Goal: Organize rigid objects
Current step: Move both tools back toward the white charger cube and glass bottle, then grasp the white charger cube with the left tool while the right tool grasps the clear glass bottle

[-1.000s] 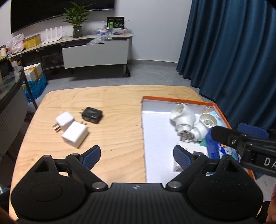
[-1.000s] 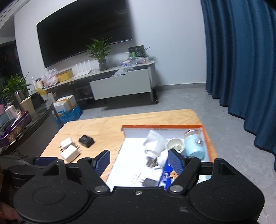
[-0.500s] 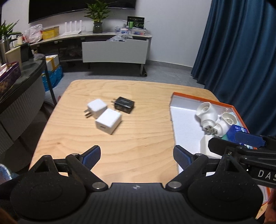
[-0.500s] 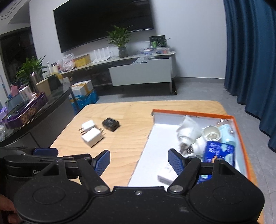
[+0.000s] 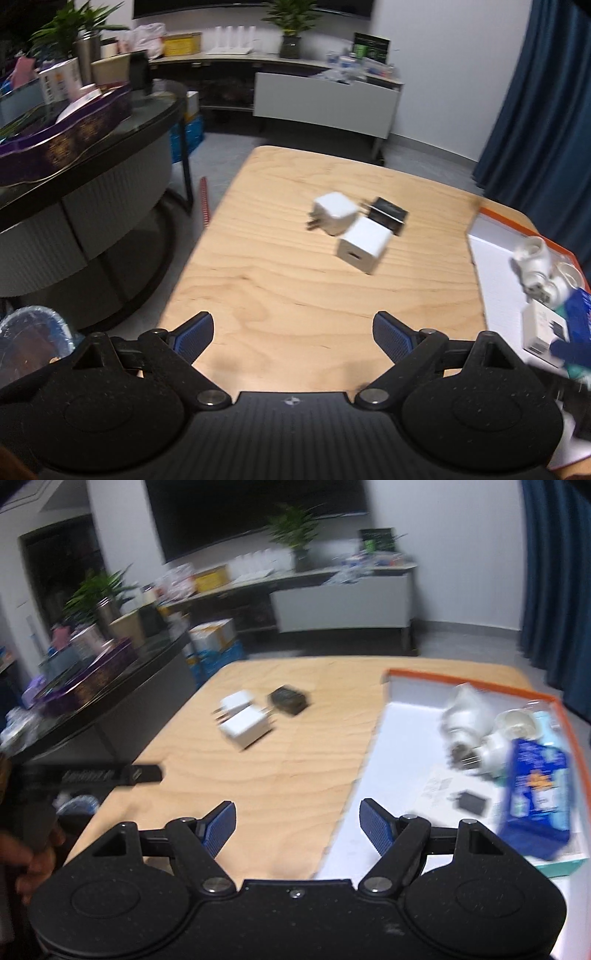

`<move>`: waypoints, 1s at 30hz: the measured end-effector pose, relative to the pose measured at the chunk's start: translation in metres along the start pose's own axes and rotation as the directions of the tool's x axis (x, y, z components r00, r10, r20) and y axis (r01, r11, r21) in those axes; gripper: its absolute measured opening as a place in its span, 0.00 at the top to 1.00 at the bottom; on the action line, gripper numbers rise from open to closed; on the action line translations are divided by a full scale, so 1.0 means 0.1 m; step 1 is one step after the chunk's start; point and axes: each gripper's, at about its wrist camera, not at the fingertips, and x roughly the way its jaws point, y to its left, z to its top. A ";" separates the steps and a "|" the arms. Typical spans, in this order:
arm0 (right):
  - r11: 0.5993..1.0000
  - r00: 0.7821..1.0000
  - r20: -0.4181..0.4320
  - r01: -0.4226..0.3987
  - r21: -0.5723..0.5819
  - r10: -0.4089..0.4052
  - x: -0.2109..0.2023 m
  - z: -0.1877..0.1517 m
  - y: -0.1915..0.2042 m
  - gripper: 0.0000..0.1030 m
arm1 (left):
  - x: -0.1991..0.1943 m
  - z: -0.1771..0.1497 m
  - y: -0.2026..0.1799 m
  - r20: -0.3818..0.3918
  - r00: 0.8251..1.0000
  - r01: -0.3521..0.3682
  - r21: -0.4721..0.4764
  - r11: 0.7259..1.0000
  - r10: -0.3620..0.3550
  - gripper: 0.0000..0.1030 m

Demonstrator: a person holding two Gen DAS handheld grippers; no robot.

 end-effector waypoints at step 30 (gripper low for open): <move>0.995 0.993 -0.074 0.086 -0.042 -0.089 0.36 -0.12 0.12 0.55 | 1.07 0.39 -0.52 0.005 0.998 0.061 0.209 0.976 -0.063 0.09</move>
